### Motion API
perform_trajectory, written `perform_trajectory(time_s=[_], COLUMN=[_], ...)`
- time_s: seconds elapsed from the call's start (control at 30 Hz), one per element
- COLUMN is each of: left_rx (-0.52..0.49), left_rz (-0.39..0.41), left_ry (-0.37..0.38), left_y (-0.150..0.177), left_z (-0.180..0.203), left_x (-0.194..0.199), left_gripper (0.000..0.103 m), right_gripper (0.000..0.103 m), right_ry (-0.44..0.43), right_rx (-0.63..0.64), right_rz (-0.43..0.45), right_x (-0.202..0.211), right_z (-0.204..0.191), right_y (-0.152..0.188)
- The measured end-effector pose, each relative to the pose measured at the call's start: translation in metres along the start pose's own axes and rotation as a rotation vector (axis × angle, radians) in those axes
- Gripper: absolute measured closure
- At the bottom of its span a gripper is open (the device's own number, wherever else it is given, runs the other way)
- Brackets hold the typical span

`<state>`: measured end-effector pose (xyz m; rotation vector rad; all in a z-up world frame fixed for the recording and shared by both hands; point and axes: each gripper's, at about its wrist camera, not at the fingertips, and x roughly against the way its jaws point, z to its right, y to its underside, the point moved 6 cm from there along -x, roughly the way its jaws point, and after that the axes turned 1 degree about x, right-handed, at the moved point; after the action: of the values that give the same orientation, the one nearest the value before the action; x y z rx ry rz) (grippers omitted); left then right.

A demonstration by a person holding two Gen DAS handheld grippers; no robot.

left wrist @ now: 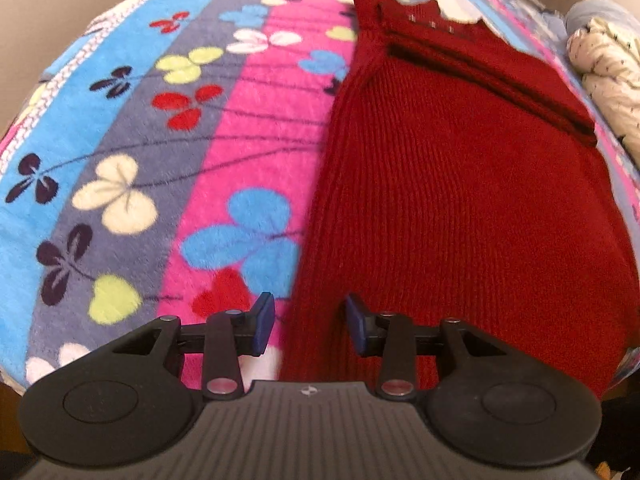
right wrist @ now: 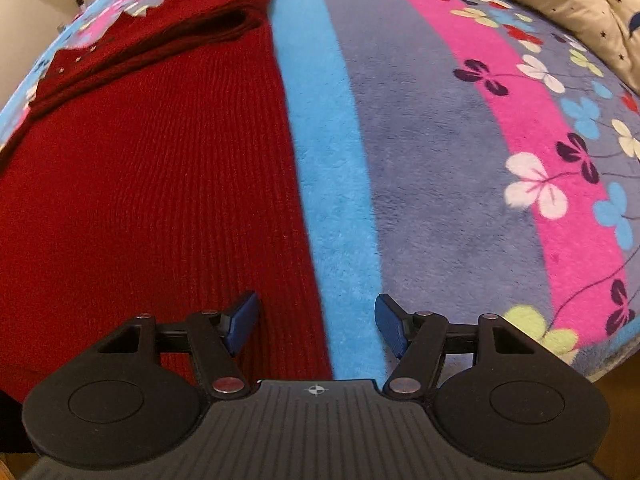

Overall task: Fold small clothes
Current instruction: 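Move both grippers down to the hem of the sweater, then close the left gripper on the hem while the right gripper grasps the hem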

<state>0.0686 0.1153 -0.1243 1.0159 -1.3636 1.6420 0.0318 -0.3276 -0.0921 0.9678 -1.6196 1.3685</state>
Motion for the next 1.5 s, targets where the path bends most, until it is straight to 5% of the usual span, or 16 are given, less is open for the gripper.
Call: perform_trajectory(time_s=[0.1, 0.4, 0.47, 0.53, 0.67, 0.77, 0.93, 1.03, 1.2, 1.27, 1.33, 1.5], left_rx=[-0.021, -0.017, -0.037, -0.061, -0.084, -0.078, -0.060, -0.065, -0.054, -0.069, -0.096, -0.162], left_rz=[-0.014, -0.038, -0.017, 0.031, 0.073, 0.046, -0.001, -0.007, -0.018, -0.008, 0.015, 0.147], left_ry=[0.001, 0.010, 0.005, -0.010, 0.001, 0.012, -0.002, -0.006, -0.003, -0.005, -0.003, 0.020], left_y=[0.002, 0.012, 0.012, 0.010, 0.011, 0.012, 0.015, 0.016, 0.015, 0.015, 0.015, 0.013], left_z=[0.004, 0.009, 0.012, 0.016, 0.024, 0.024, 0.019, 0.018, 0.016, 0.018, 0.022, 0.037], left_x=[-0.003, -0.003, 0.000, 0.007, 0.016, 0.012, 0.004, 0.002, -0.003, -0.002, 0.003, 0.028], left_gripper=[0.059, 0.062, 0.090, 0.091, 0.090, 0.089, 0.079, 0.078, 0.078, 0.087, 0.089, 0.091], right_gripper=[0.038, 0.072, 0.088, 0.095, 0.096, 0.095, 0.072, 0.069, 0.073, 0.079, 0.089, 0.095], right_ry=[0.006, -0.074, -0.096, -0.110, -0.171, -0.130, -0.089, -0.087, -0.097, -0.106, -0.119, -0.188], right_rx=[0.022, 0.067, 0.077, 0.085, 0.033, 0.036, 0.066, 0.052, 0.090, 0.116, 0.111, 0.047], right_rz=[-0.006, -0.006, 0.007, 0.058, 0.154, 0.097, -0.010, -0.015, -0.015, -0.007, 0.003, 0.111], right_x=[-0.002, 0.003, 0.006, 0.015, 0.037, 0.025, 0.006, 0.005, 0.002, 0.002, 0.003, 0.026], right_z=[-0.006, -0.015, -0.016, -0.017, -0.013, -0.011, -0.015, -0.013, -0.020, -0.023, -0.022, -0.018], right_y=[0.001, 0.003, 0.002, -0.003, -0.013, -0.008, 0.004, 0.005, 0.004, 0.004, 0.003, -0.009])
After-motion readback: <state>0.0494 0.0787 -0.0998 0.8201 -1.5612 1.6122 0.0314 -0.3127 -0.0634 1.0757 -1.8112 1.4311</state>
